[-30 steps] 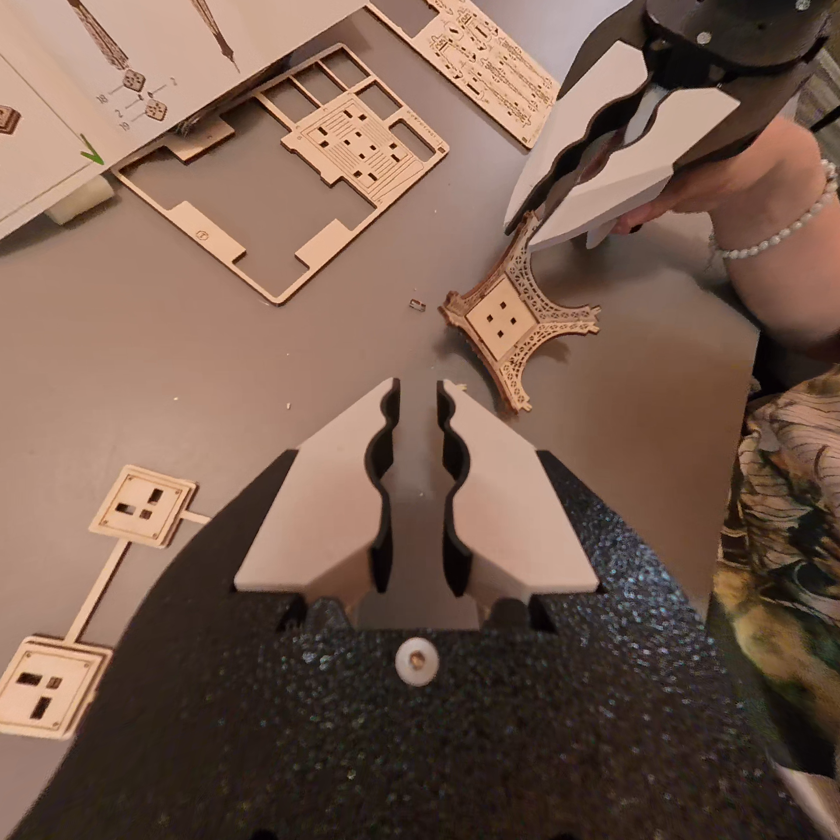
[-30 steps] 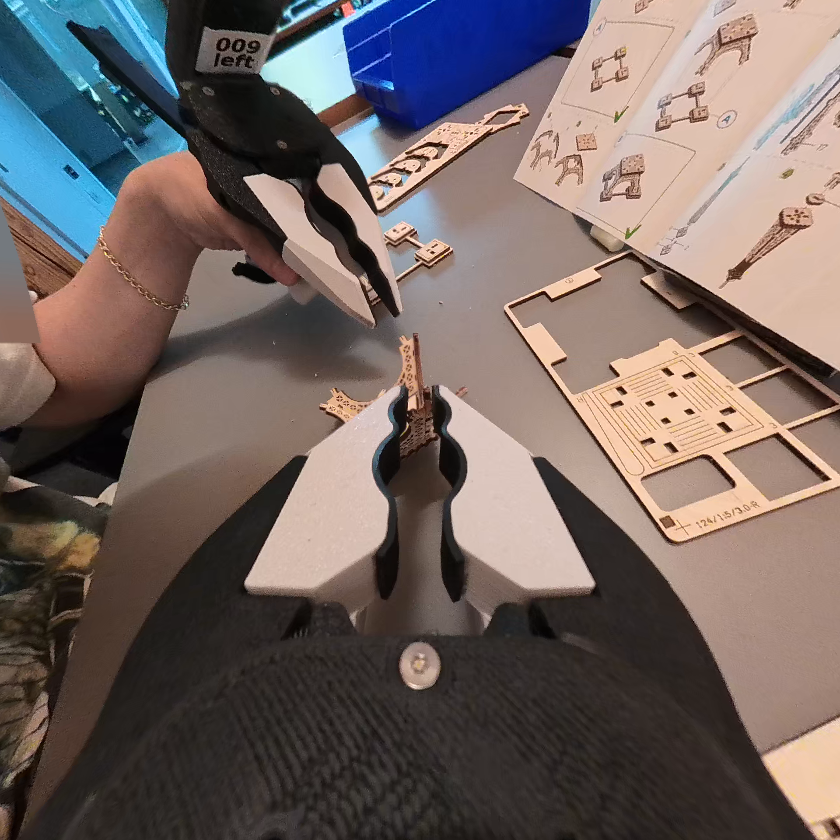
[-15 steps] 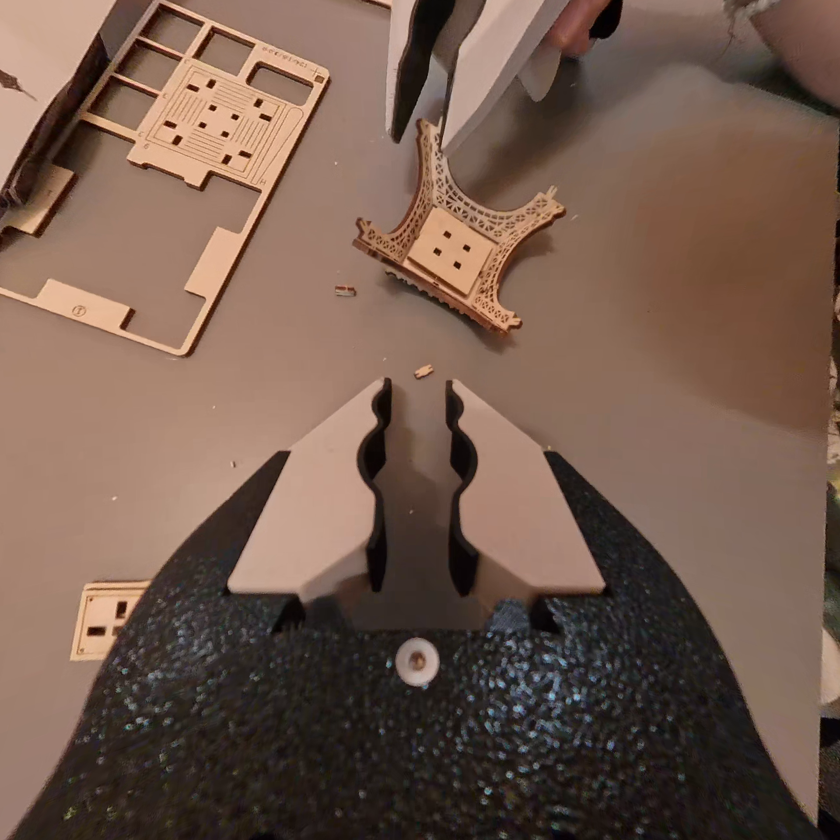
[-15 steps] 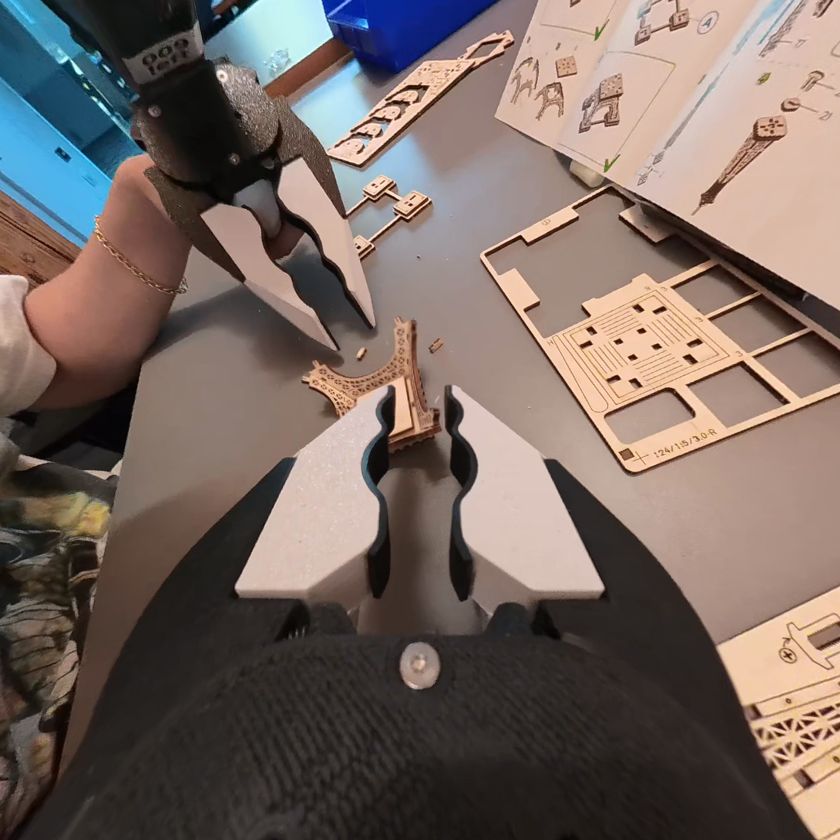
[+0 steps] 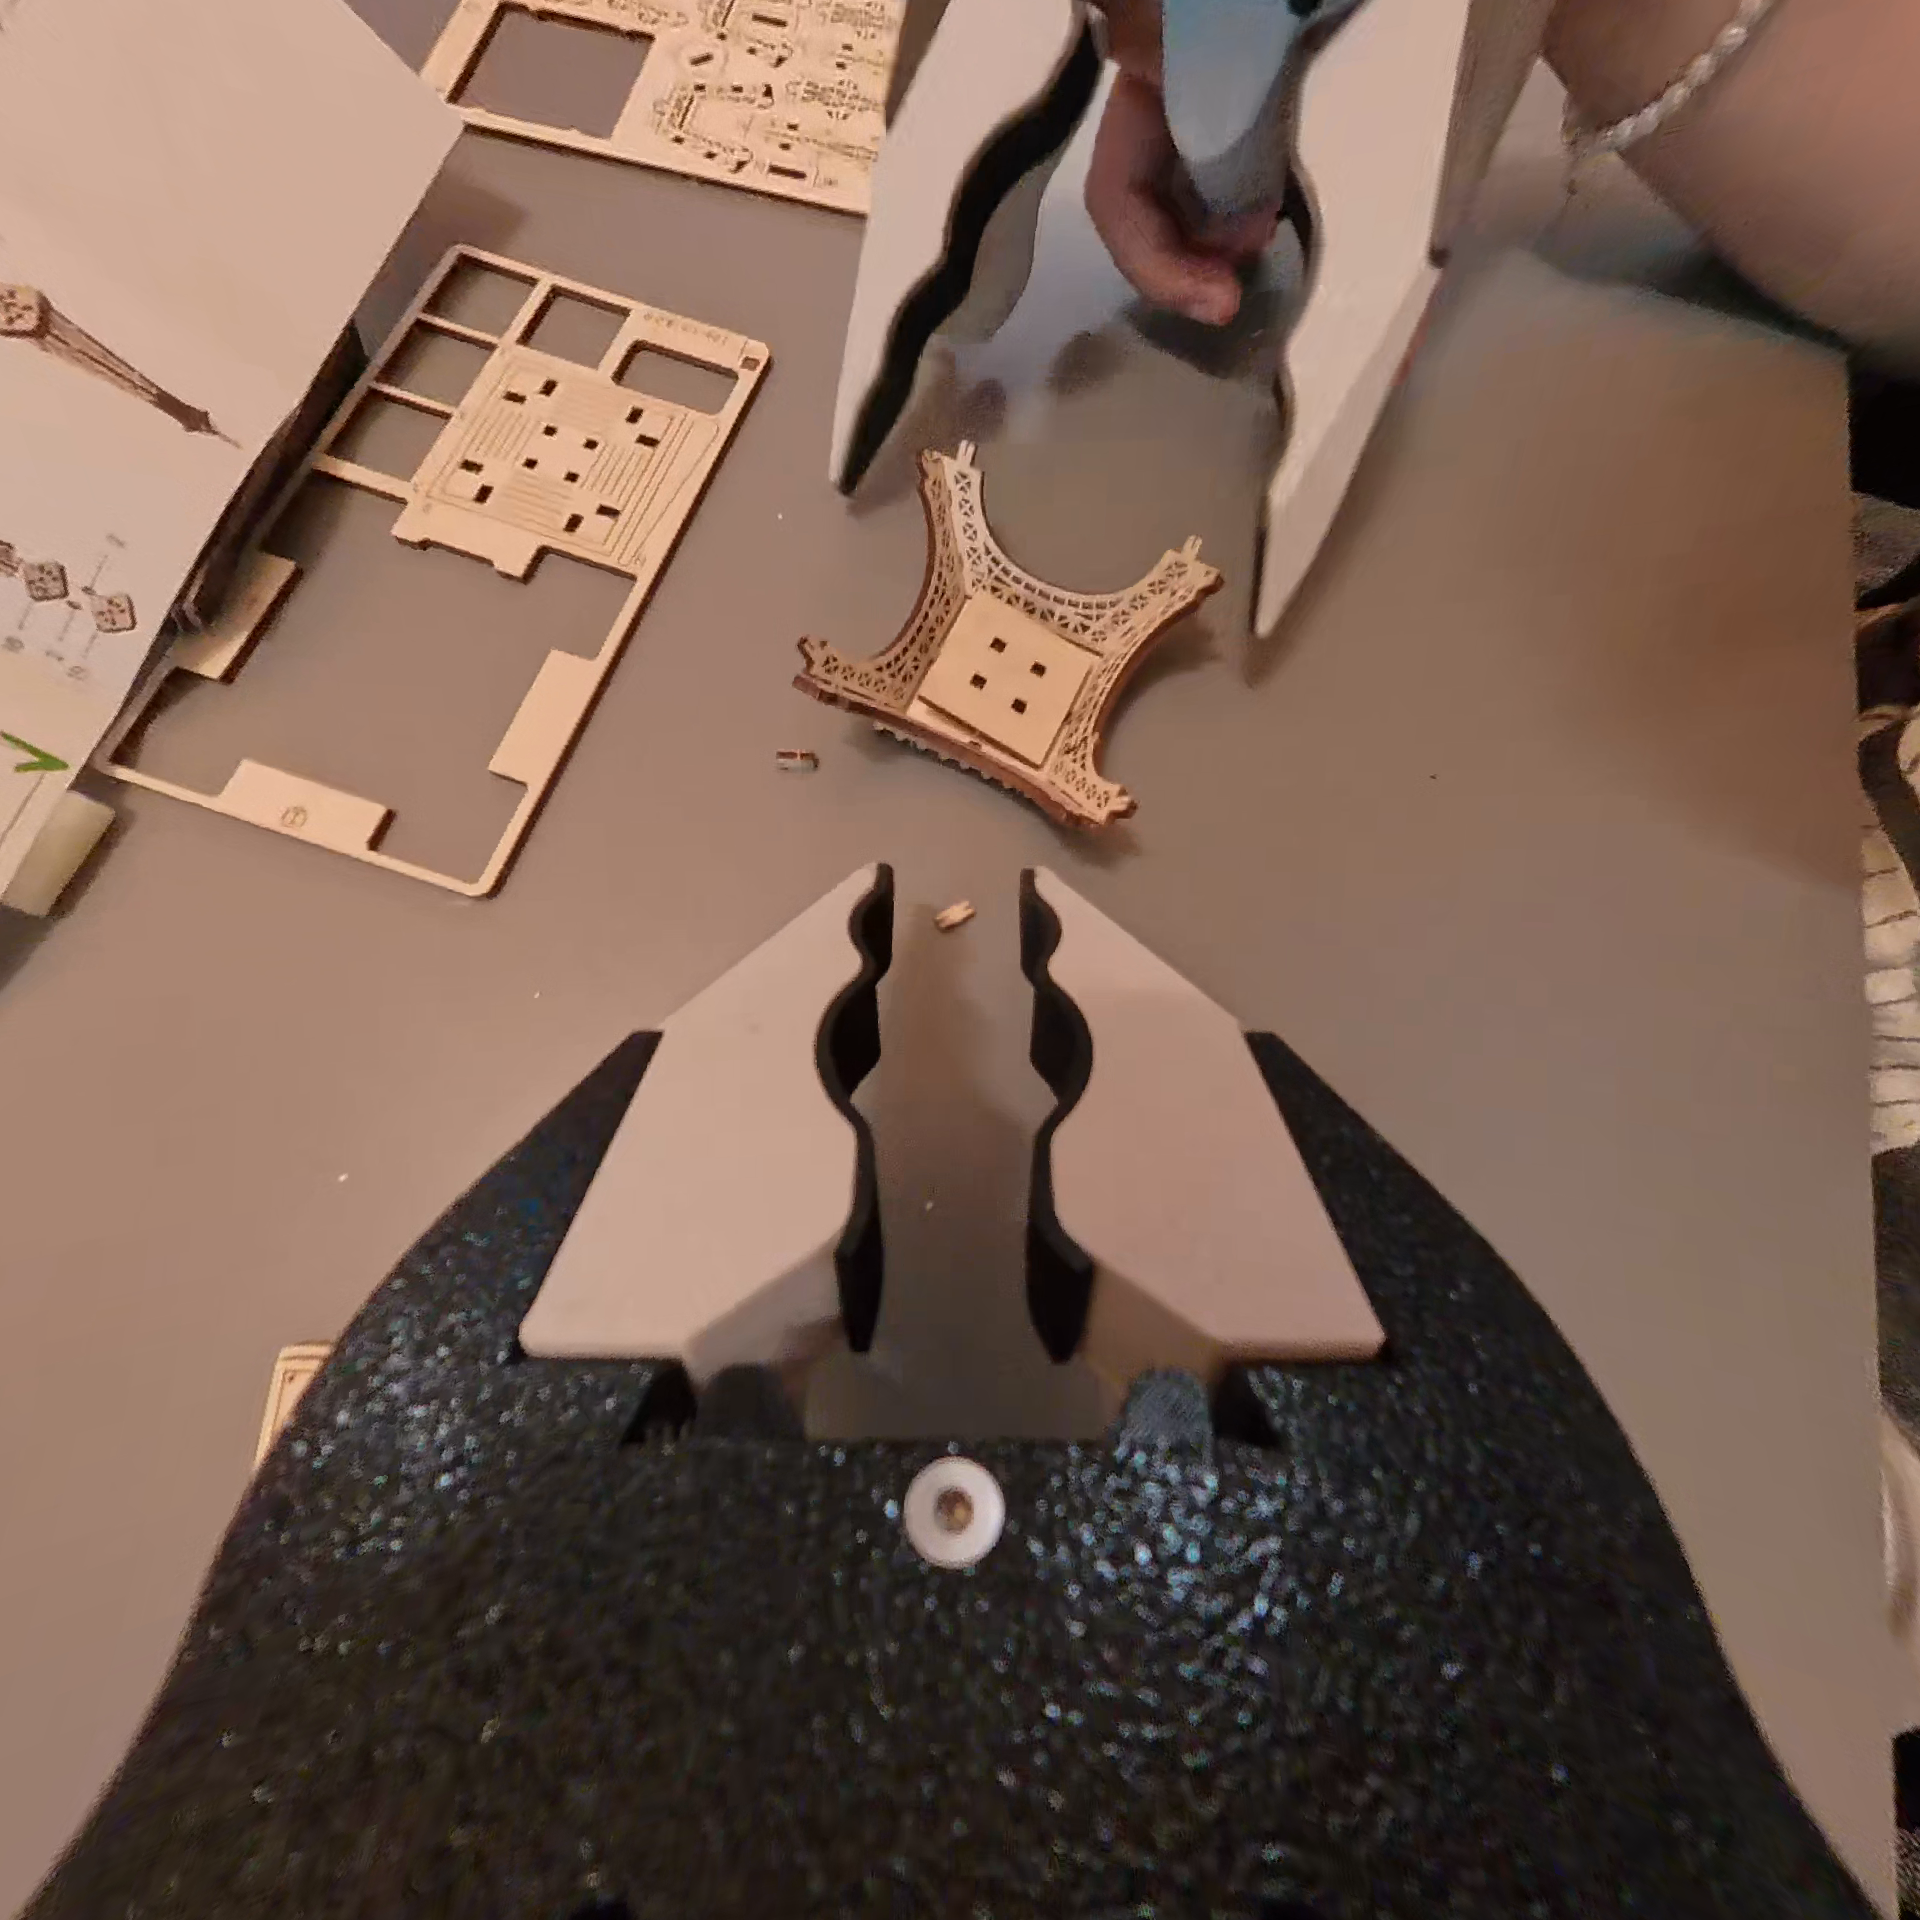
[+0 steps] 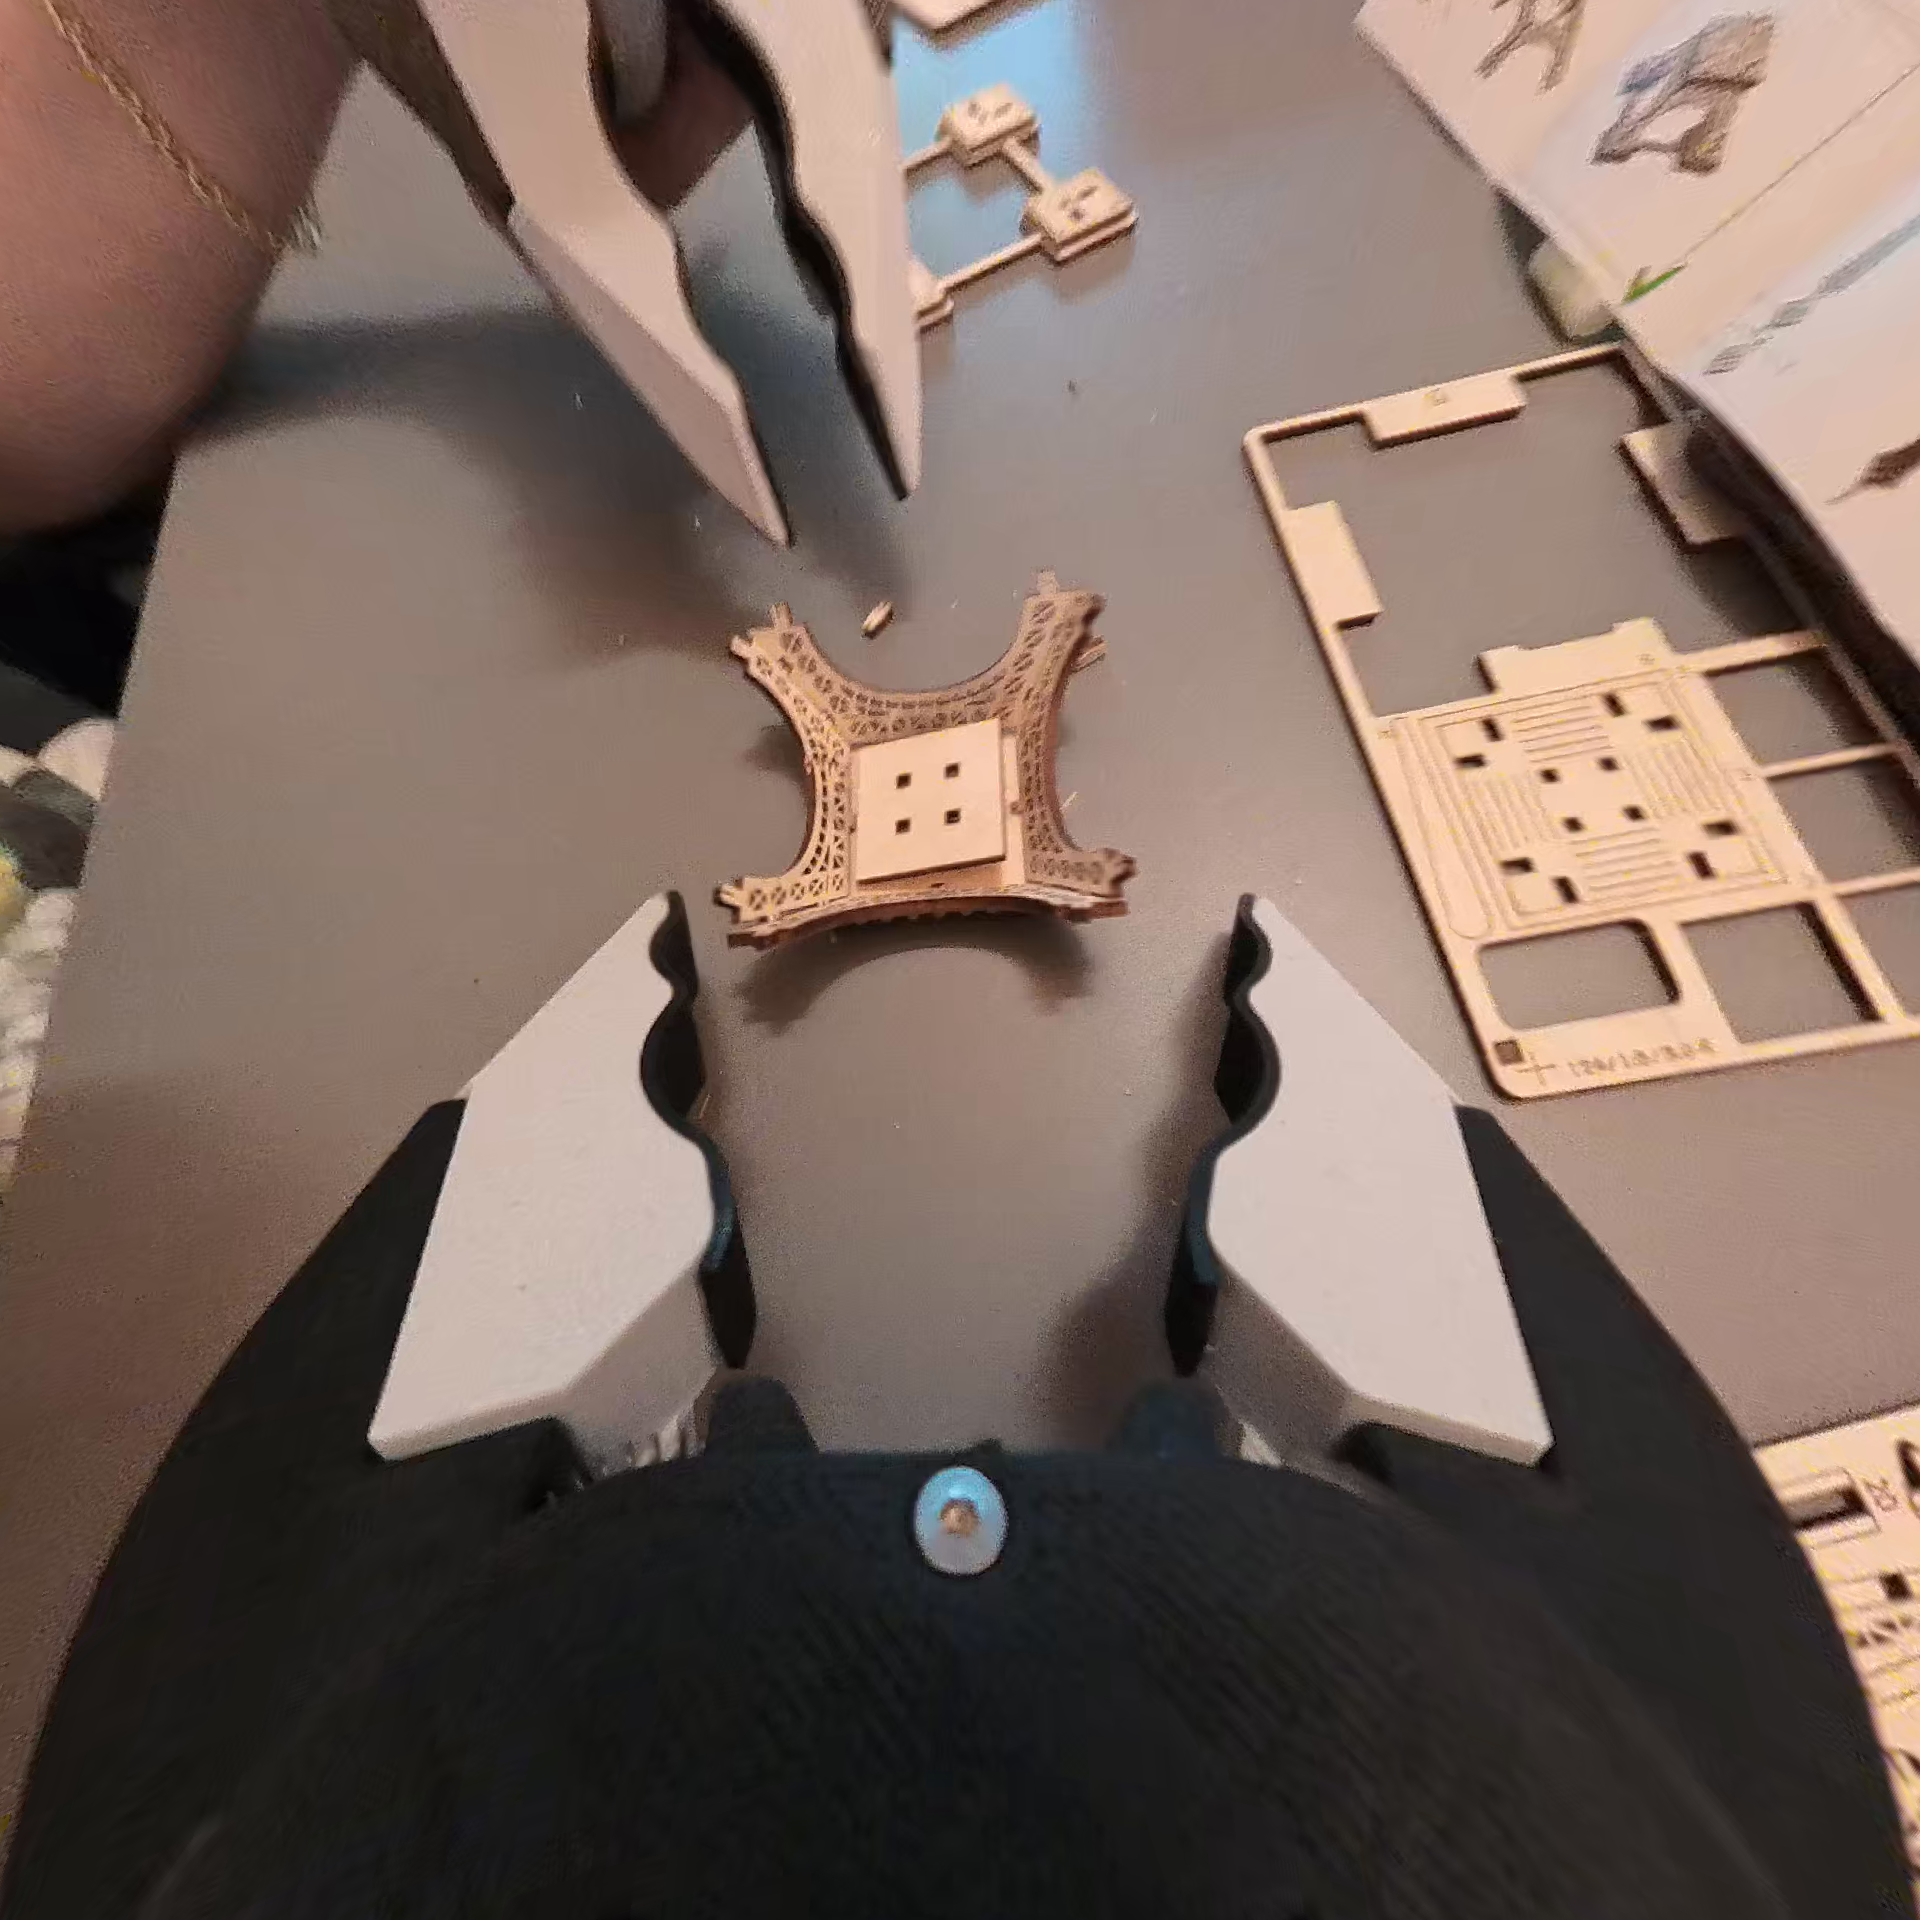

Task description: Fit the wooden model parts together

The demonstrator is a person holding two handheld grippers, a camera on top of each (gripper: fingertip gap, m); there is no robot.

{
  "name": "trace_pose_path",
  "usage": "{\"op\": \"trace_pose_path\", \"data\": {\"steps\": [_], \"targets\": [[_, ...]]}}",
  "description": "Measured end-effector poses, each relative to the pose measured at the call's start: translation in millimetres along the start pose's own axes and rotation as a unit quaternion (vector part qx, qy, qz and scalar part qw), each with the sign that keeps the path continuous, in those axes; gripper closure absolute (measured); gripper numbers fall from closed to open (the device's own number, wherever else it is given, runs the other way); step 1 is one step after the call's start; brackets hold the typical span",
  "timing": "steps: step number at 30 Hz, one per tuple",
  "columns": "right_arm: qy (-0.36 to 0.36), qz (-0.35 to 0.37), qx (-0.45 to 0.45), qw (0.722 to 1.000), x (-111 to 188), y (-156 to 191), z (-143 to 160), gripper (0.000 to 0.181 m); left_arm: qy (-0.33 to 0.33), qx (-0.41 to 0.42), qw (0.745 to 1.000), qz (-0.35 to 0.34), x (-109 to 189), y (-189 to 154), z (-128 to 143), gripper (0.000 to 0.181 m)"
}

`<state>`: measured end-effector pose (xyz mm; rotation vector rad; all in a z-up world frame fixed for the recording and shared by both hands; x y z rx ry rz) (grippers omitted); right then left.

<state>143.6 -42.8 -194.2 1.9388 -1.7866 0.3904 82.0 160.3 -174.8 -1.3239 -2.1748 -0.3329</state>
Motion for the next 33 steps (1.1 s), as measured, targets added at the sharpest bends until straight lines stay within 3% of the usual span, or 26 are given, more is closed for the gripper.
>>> {"op": "trace_pose_path", "data": {"steps": [6, 9, 10, 13, 14, 17, 21, 26, 28, 33], "targets": [[0.040, 0.006, 0.048, 0.998, -12.0, 8.5, 0.7, 0.079, 0.021, 0.002, 0.999, -0.035, 0.7, 4.3, 1.6, 0.162], [0.022, 0.012, 0.062, 0.998, 1.1, 7.8, -4.7, 0.077, 0.019, -0.005, 0.999, -0.034, 1.6, 2.3, -1.2, 0.162], [-0.002, 0.010, 0.057, 0.998, 7.2, 7.8, -10.7, 0.083, 0.023, -0.008, 0.999, -0.036, 2.3, 2.6, -0.6, 0.162], [-0.059, 0.025, 0.076, 0.995, 18.1, 9.6, -35.0, 0.134, 0.030, -0.004, 0.999, -0.042, 4.2, 4.6, 2.2, 0.162], [-0.056, 0.029, 0.092, 0.994, 16.4, 11.6, -40.6, 0.141, 0.032, 0.000, 0.999, -0.041, 4.5, 4.8, 2.7, 0.162], [0.052, 0.031, 0.151, 0.987, 0.0, 14.3, -41.6, 0.138, 0.028, 0.006, 0.999, -0.039, 5.7, 5.4, 3.5, 0.162], [0.187, 0.012, 0.224, 0.956, -14.4, 11.0, -41.0, 0.138, 0.029, 0.009, 0.999, -0.042, 10.6, 7.6, 6.2, 0.162], [0.243, 0.003, 0.150, 0.958, -30.5, 14.2, -60.6, 0.155, 0.006, 0.035, 0.999, -0.036, 13.0, 10.6, 6.4, 0.162], [0.266, 0.030, 0.149, 0.952, -33.4, 12.0, -59.9, 0.154, 0.004, 0.036, 0.999, -0.032, 13.0, 10.7, 7.1, 0.162], [0.287, 0.020, 0.126, 0.949, -41.4, 15.3, -61.8, 0.150, 0.001, 0.035, 0.999, -0.020, 12.6, 8.9, 7.5, 0.162]]}}
Point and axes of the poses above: each gripper's, where its closed fingertips meet, x back along the fingers, z out of its underside, y = z × x across the jaws, the point moved 9 cm from there along x, back along the fingers, and after that the axes turned 6 degrees about -y, right-handed, at the moved point
